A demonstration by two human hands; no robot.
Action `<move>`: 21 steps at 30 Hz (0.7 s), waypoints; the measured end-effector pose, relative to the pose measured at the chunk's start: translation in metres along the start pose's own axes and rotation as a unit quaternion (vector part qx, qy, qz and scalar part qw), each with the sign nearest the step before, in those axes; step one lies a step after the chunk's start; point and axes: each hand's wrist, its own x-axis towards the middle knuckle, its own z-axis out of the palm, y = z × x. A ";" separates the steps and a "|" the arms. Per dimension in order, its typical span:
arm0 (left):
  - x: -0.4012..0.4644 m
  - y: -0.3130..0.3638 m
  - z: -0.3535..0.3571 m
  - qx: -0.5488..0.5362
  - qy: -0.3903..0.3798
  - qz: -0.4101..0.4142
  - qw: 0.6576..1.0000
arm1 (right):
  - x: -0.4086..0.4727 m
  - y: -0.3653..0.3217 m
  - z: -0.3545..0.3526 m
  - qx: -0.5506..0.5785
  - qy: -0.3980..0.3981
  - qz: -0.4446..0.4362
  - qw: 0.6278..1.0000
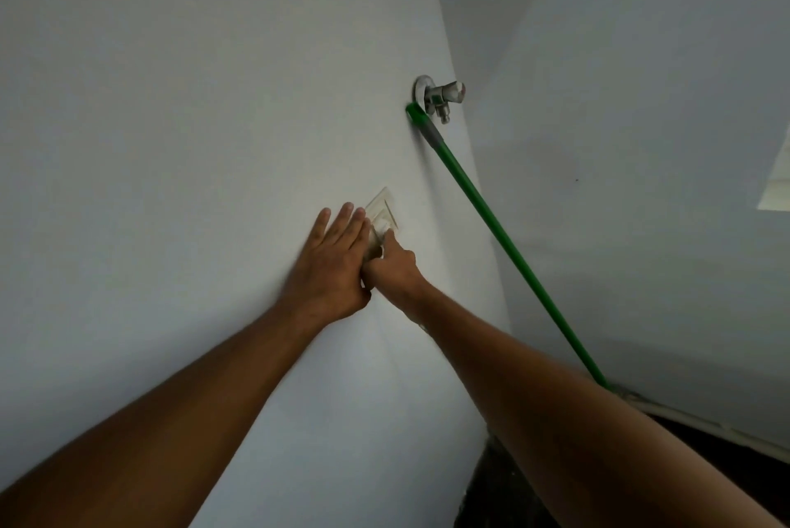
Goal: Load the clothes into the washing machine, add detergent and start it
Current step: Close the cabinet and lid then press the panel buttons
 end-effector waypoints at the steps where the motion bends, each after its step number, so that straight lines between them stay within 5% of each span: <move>1: 0.001 0.002 -0.001 -0.008 -0.007 -0.005 1.000 | 0.001 0.000 0.000 -0.009 -0.009 0.007 1.000; 7: 0.005 0.009 -0.013 -0.056 -0.052 -0.026 0.997 | -0.006 -0.003 -0.012 -0.011 -0.025 0.009 1.000; 11: 0.002 0.002 -0.016 -0.132 -0.047 -0.030 0.990 | -0.028 -0.001 -0.025 -0.074 0.102 -0.070 0.990; 16: -0.019 0.019 -0.042 -0.297 0.011 -0.142 0.944 | -0.065 0.000 -0.058 -0.180 0.148 -0.115 0.966; 21: -0.032 0.040 -0.076 -0.375 0.058 -0.166 0.910 | -0.093 -0.010 -0.078 -0.255 0.171 -0.131 0.943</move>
